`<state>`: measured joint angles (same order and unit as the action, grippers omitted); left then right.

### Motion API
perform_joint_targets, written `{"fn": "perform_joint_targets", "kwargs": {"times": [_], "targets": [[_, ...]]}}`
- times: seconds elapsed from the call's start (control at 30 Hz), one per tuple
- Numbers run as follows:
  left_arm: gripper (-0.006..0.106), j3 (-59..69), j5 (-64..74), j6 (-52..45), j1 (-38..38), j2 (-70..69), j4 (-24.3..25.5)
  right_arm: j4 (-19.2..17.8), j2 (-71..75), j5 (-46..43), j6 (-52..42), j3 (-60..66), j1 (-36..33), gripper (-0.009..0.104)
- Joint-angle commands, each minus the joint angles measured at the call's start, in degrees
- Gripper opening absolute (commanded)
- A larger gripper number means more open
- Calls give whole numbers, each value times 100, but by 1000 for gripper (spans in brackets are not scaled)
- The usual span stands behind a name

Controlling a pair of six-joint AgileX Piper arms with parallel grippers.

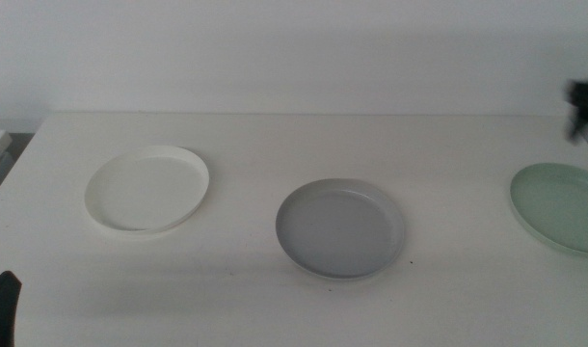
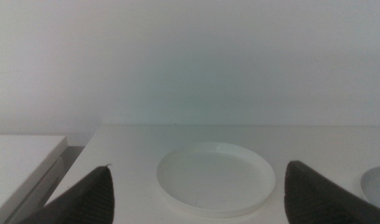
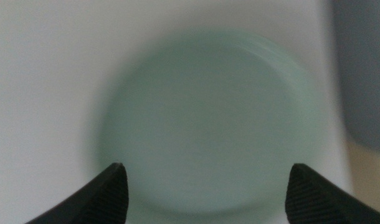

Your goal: Stack the three bowls on top of each other.

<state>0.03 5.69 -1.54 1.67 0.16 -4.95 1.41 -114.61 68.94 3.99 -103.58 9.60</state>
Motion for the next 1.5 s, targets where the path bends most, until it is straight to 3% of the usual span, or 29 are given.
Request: {"fn": "perform_joint_targets", "kwargs": {"times": [0.0,0.1,0.27,1.0,1.1,1.23,1.27,1.47], "targets": [[94,-3,-54,-16,3,-16,6,-62,-73,15,26,308,528,63],[94,-3,-54,-16,3,-16,6,-49,-140,-333,74,715,1062,62],[94,-3,-54,2,3,-16,6,353,-215,-880,47,1224,1558,61],[94,-3,-54,-14,3,-16,6,496,-975,-1366,6,1408,1480,44],[94,-3,-54,-14,3,-16,6,514,-1030,-1354,6,1408,1480,32],[94,-3,-54,-14,3,-16,6,514,-1030,-1330,6,1408,1480,1],[94,-3,-54,-14,3,-16,6,514,-1018,-1305,6,1408,1480,-3],[94,-3,-54,3,3,-16,6,689,-498,-1073,22,1408,1404,-1]]}}
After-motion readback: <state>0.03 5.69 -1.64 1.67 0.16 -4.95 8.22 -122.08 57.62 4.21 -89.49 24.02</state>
